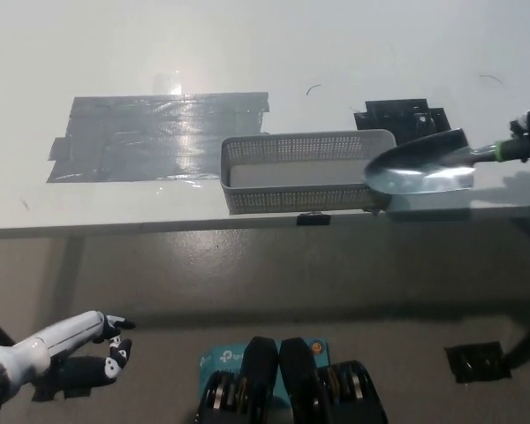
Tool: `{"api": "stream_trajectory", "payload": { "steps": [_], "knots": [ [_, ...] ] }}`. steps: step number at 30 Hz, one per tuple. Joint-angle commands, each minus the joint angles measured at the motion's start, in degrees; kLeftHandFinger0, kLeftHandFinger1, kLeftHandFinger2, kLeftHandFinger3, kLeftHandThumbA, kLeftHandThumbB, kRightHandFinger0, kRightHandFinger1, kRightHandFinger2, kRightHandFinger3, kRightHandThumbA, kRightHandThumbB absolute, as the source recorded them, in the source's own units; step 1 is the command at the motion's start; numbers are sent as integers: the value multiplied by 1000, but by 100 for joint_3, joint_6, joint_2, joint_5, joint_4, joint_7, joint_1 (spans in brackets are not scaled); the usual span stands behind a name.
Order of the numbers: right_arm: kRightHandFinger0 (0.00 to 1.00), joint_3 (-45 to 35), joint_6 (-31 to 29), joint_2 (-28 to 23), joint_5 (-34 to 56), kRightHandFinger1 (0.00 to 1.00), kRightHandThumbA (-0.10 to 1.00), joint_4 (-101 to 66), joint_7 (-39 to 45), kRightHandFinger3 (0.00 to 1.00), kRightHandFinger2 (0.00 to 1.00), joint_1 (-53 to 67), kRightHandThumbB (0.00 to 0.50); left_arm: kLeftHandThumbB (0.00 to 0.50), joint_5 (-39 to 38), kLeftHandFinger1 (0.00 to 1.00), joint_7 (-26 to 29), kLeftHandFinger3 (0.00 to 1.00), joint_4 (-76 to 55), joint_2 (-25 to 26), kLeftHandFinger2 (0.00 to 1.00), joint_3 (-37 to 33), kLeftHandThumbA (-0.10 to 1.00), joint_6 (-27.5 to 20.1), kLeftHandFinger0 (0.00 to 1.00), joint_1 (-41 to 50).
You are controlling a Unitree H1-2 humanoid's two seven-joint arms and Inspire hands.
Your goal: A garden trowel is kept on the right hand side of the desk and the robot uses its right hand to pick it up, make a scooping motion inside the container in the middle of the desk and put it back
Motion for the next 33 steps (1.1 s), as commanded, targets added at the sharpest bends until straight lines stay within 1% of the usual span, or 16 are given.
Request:
{"api": "stream_trajectory", "payload": {
  "steps": [1,3,5,7,8,9,11,13,15,17,19,20,22,23,27,33],
  "knots": [
    [0,-69,153,-171,-373,130,-100,75,369,51,395,-675,62,156,28,1000,-336,1000,-185,77,1000,31,1000,75,1000,-102],
    [0,-89,252,-131,-427,162,-100,49,417,144,430,-646,63,149,22,1000,-337,1000,-195,75,1000,-19,1000,75,1000,-100],
    [0,-49,325,-25,-501,173,-100,76,496,89,444,-695,56,144,31,1000,-337,1000,-204,46,1000,-17,1000,75,1000,-77],
    [176,-2,560,106,-576,404,-100,61,755,603,647,-761,2,142,39,1000,-330,1000,-213,66,1000,-53,1000,75,1000,-71],
    [180,1,642,150,-581,331,-100,38,872,692,501,-783,0,142,44,1000,-334,1000,-213,69,1000,-62,1000,75,1000,-74],
    [43,0,713,234,-573,195,-100,9,938,609,340,-816,0,139,74,1000,-381,1000,-216,27,1000,-31,1000,75,1000,-76],
    [0,-32,627,361,-478,42,-100,26,898,225,196,-872,0,126,71,1000,-407,1000,-230,-12,1000,-14,994,75,1000,-74],
    [0,-94,590,416,-422,123,-100,-5,879,37,396,-872,93,133,119,1000,-438,1000,-229,-16,1000,-40,997,75,1000,-99],
    [0,-100,296,465,-359,187,-100,3,723,86,480,-924,161,127,141,1000,-430,1000,-197,13,1000,-76,1000,75,1000,-124],
    [0,-92,280,490,-384,158,-100,-5,770,37,441,-955,167,125,106,1000,-404,1000,-169,10,1000,-80,990,75,1000,-138],
    [0,-17,79,487,-431,54,-100,-81,776,93,333,-974,206,127,121,1000,-412,1000,-177,-14,1000,-64,987,75,1000,-143],
    [0,1,115,460,-459,55,-100,-191,897,205,344,-971,201,125,124,1000,-402,1000,-169,-15,1000,-77,983,75,1000,-159],
    [0,25,102,408,-508,46,-100,-309,993,270,332,-956,166,136,128,1000,-405,1000,-161,-7,1000,-108,1000,75,1000,-203],
    [3,95,-154,326,-554,86,-100,-372,955,423,323,-951,176,148,197,1000,-477,1000,-164,-39,1000,-81,1000,75,1000,-248],
    [0,192,-481,144,-750,0,-100,-424,906,353,95,-944,74,143,218,1000,-524,1000,-168,-53,1000,-57,1000,75,1000,-284],
    [0,210,-594,14,-865,15,-100,-363,904,296,120,-995,77,115,168,1000,-512,1000,-192,-1,1000,-177,990,75,1000,-348]
  ]
}}
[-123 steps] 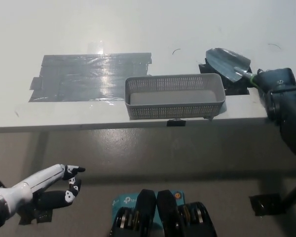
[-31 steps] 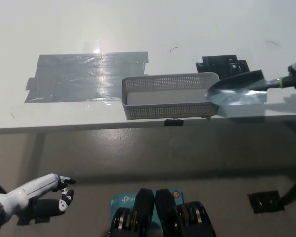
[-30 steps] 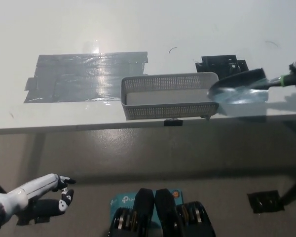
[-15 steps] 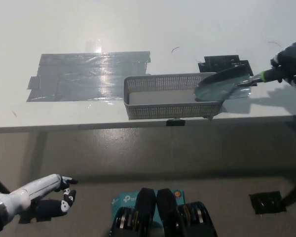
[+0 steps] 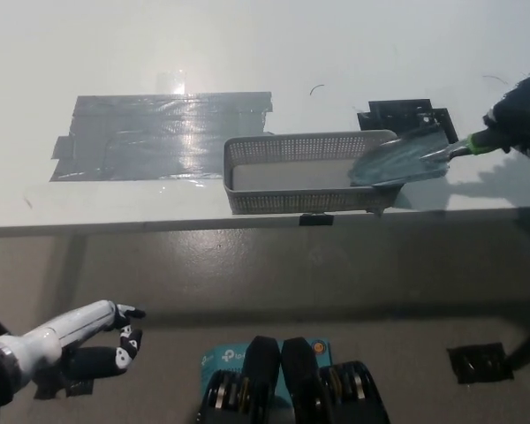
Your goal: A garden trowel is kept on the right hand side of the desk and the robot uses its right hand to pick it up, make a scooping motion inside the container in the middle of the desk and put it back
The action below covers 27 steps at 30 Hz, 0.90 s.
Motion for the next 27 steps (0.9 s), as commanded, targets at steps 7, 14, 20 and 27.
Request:
{"api": "stream_trajectory", "payload": {
  "steps": [7,14,20,27],
  "knots": [
    [2,243,300,189,-825,20,-36,-216,918,609,142,-913,0,135,100,1000,-554,1000,-173,121,1000,-158,1000,75,1000,-168],
    [0,446,511,651,-1196,118,48,-170,1469,662,255,-1391,0,153,156,1000,-633,1000,-171,-8,1000,-151,992,75,1000,-185],
    [0,466,600,1098,-1312,90,194,-454,1654,689,265,-1438,0,150,206,1000,-681,1000,-154,-58,1000,-257,992,75,1000,-290],
    [0,396,970,1408,-1386,142,8,-294,1594,683,326,-1004,0,150,253,1000,-745,1000,-102,-70,1000,-282,983,75,1000,-365]
  ]
}}
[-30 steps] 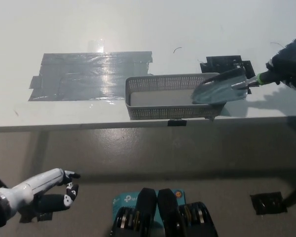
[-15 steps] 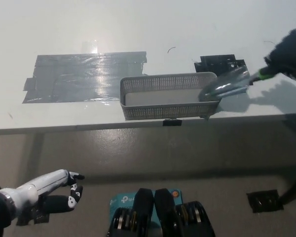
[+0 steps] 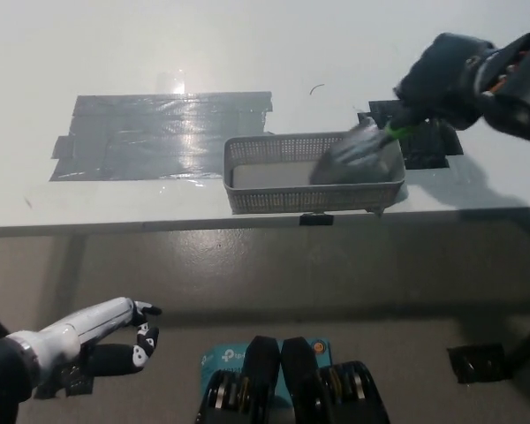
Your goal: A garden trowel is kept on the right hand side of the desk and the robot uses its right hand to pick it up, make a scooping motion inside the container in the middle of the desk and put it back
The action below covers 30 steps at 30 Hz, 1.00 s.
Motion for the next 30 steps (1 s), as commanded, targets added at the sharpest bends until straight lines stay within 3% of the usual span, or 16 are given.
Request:
{"api": "stream_trajectory", "payload": {
  "steps": [1,4,7,9,11,13,15,18,19,20,21,23,24,25,26,30],
  "knots": [
    [0,-190,479,15,-138,152,4,20,-53,651,339,147,0,144,78,1000,-742,1000,-61,36,1000,-5,974,76,1000,-212],
    [0,-222,536,51,-147,129,37,114,-223,676,327,440,0,136,16,1000,-695,1000,-54,90,1000,-58,981,76,1000,-245],
    [65,-346,690,129,-29,218,0,195,-326,772,396,756,0,134,22,1000,-710,1000,-38,66,1000,-44,953,76,1000,-269],
    [17,-363,731,187,-6,158,0,256,-350,761,317,882,0,133,84,1000,-744,1000,-58,16,1000,-4,937,76,1000,-259],
    [0,-377,913,319,-26,39,-40,323,-386,679,208,1071,0,136,120,1000,-739,1000,-68,46,1000,-76,952,76,1000,-265],
    [50,-442,1079,459,-6,138,51,372,-581,739,295,1287,0,141,162,1000,-731,1000,-54,22,1000,-119,954,76,1000,-273],
    [28,-529,1120,557,108,118,-23,489,-757,728,264,1389,0,152,151,1000,-707,1000,-49,15,1000,-135,956,76,1000,-273],
    [94,-568,1252,745,82,184,-28,714,-981,733,317,1521,0,143,146,1000,-717,1000,-46,-9,1000,-124,942,76,1000,-259],
    [4,-669,1376,976,221,11,-97,992,-1228,552,104,1607,0,142,121,1000,-683,1000,-35,5,1000,-139,937,76,1000,-252],
    [0,-735,1429,1105,303,48,-100,1153,-1434,443,131,1707,0,149,96,1000,-604,1000,-18,42,1000,-268,947,76,1000,-232],
    [23,-745,1430,1116,304,212,-100,1169,-1457,400,293,1715,0,146,93,1000,-597,1000,-16,45,1000,-281,953,76,1000,-230],
    [0,-851,1324,1294,394,318,-100,1413,-1913,228,547,1747,0,164,72,1000,-578,1000,32,51,1000,-303,968,76,1000,-237],
    [0,-851,1332,1381,409,338,-100,1555,-1982,202,594,1697,0,158,40,1000,-549,1000,38,79,1000,-337,971,76,1000,-240],
    [0,-858,1314,1419,429,297,-100,1570,-2047,112,565,1715,14,155,59,1000,-577,1000,40,54,1000,-340,967,76,1000,-225],
    [0,-871,1258,1490,461,256,-100,1599,-2188,46,544,1734,58,153,74,1000,-616,1000,47,23,1000,-361,974,76,1000,-204],
    [0,-775,1144,1557,424,177,-100,1582,-2390,49,481,1543,125,167,42,1000,-550,1000,107,76,1000,-498,991,76,1000,-242]
  ]
}}
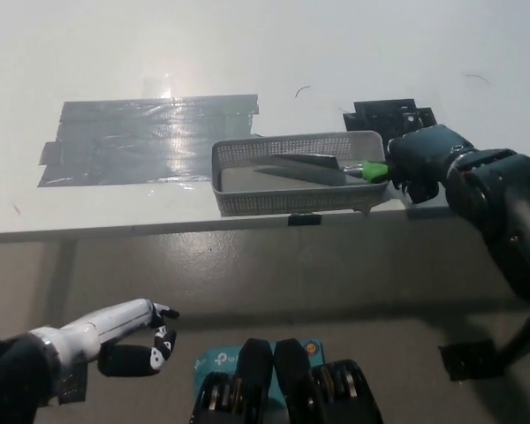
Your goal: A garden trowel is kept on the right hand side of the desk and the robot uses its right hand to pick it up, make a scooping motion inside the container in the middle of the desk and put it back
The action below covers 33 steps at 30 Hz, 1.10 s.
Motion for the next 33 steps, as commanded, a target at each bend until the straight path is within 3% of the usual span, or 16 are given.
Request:
{"api": "stream_trajectory", "payload": {
  "steps": [1,4,6,8,11,14,15,17,21,23,26,27,28,29,30,33],
  "knots": [
    [0,256,-276,412,310,164,-100,119,-435,97,468,32,140,165,13,1000,-573,1000,-21,64,1000,-24,974,77,1000,-139],
    [0,309,-279,421,282,115,-100,153,-518,9,422,-63,123,173,46,1000,-577,1000,-3,99,1000,-113,998,77,1000,-171],
    [0,391,-359,440,259,138,-100,209,-623,105,455,-195,148,161,34,1000,-573,1000,-4,120,1000,-180,1000,77,1000,-192],
    [0,397,-485,445,336,132,-100,243,-802,80,447,-219,161,170,-2,1000,-548,1000,19,147,1000,-231,1000,77,1000,-197],
    [0,415,-874,447,400,41,-100,230,-1384,0,358,-266,258,178,-10,1000,-545,1000,48,164,1000,-282,1000,77,1000,-214],
    [0,419,-1121,374,427,15,-100,86,-1779,7,347,-207,276,170,-47,1000,-537,1000,87,158,1000,-273,1000,77,1000,-172],
    [0,425,-1156,361,434,16,-100,63,-1824,50,357,-189,265,168,-43,1000,-539,1000,83,155,1000,-271,1000,77,1000,-151],
    [0,328,-1358,199,496,156,-100,-79,-2112,213,483,-200,174,185,-51,1000,-537,1000,77,122,1000,-193,1000,77,1000,-87],
    [0,221,-1510,-74,404,210,-100,-257,-2619,440,533,-276,169,176,-114,1000,-490,1000,77,128,1000,-202,1000,77,1000,22],
    [0,206,-1542,-215,341,177,-100,-384,-2685,442,515,-379,178,176,-185,1000,-421,1000,77,188,1000,-250,1000,77,1000,79],
    [0,130,-1625,-418,294,124,-100,-438,-2828,391,471,-637,140,173,-147,1000,-415,1000,50,210,1000,-249,1000,77,1000,141],
    [0,62,-1675,-495,326,108,-100,-442,-2880,307,439,-768,206,184,-124,1000,-440,1000,56,177,1000,-215,1000,77,1000,154],
    [0,-10,-1763,-578,362,108,-100,-429,-2955,303,446,-924,189,191,-92,1000,-470,1000,68,128,1000,-155,1000,77,1000,182],
    [0,-46,-1793,-613,396,132,-100,-443,-2923,392,482,-988,187,192,-66,1000,-484,1000,73,103,1000,-127,1000,77,1000,203],
    [0,-85,-1885,-784,379,151,-100,-534,-2825,486,514,-1260,134,196,-48,1000,-478,1000,83,79,1000,-100,1000,77,1000,232],
    [0,-170,-1938,-883,483,181,-100,-573,-2640,534,540,-1537,158,191,-67,1000,-420,1000,80,134,1000,-140,1000,77,1000,271]
  ]
}}
